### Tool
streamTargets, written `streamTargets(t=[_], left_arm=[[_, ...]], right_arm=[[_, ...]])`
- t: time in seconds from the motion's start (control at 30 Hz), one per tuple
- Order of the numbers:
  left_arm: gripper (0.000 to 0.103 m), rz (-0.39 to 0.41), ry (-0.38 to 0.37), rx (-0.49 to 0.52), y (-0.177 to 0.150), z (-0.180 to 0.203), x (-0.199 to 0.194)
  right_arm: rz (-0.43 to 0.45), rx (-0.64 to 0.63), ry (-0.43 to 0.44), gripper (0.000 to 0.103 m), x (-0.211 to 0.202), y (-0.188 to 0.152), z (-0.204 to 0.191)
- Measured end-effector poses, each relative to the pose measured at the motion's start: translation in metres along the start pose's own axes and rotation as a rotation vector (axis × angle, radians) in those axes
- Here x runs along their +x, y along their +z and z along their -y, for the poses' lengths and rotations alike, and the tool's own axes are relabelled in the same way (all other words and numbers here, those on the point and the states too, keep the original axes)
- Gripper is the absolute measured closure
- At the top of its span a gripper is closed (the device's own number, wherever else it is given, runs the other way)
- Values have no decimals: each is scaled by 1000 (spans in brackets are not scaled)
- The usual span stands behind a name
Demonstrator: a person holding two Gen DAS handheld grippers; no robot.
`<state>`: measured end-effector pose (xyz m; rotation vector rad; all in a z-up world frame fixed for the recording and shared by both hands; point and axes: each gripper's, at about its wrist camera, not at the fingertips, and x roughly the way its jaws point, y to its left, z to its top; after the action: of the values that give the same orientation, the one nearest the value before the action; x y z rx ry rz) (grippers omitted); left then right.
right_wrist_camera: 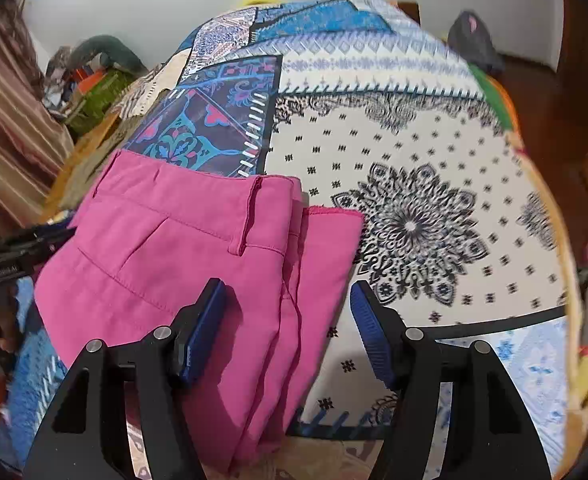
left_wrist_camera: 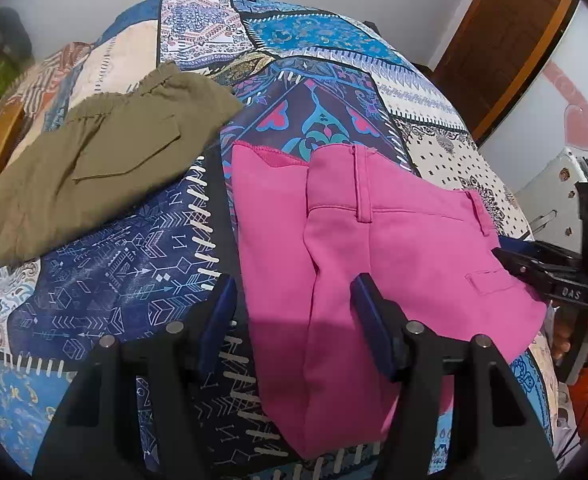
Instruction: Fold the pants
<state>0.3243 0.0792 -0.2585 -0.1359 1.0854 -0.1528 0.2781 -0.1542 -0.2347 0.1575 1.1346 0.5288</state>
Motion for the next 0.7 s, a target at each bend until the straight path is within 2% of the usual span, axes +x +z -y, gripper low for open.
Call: streamTargets(t=[0.1, 0.17, 0.2, 0.23, 0.3, 0.37, 0.4, 0.47, 0.6, 0.7], left_arm=[[54, -4, -30, 2, 1, 2, 1], [59, -2, -45, 5, 2, 3, 3], [61, -4, -50, 3, 4, 3, 5], [62, -6, -55, -3, 5, 2, 6], [74, -13, -76, -12, 7, 3, 7], [81, -14, -76, -2, 8, 8, 6], [88, -7, -54, 14, 8, 11, 4], [92, 10, -8, 47, 7, 19, 1], [95, 49, 35, 75, 7, 26, -10], [96, 87, 24, 61, 9, 25, -28]], right_arm=[[-6, 17, 41, 51, 4, 1, 2], [-5, 12, 54, 64, 3, 1, -2], [-6, 9, 55, 66, 3, 2, -4], [-1, -1, 44, 68, 2, 2, -7], [8, -18, 26, 72, 0, 3, -10], [28, -32, -2, 84, -2, 4, -13], [36, -38, -7, 85, -4, 4, -13], [52, -39, -11, 89, -8, 6, -13], [105, -68, -34, 91, -26, 10, -22], [142, -86, -26, 91, -43, 18, -30]])
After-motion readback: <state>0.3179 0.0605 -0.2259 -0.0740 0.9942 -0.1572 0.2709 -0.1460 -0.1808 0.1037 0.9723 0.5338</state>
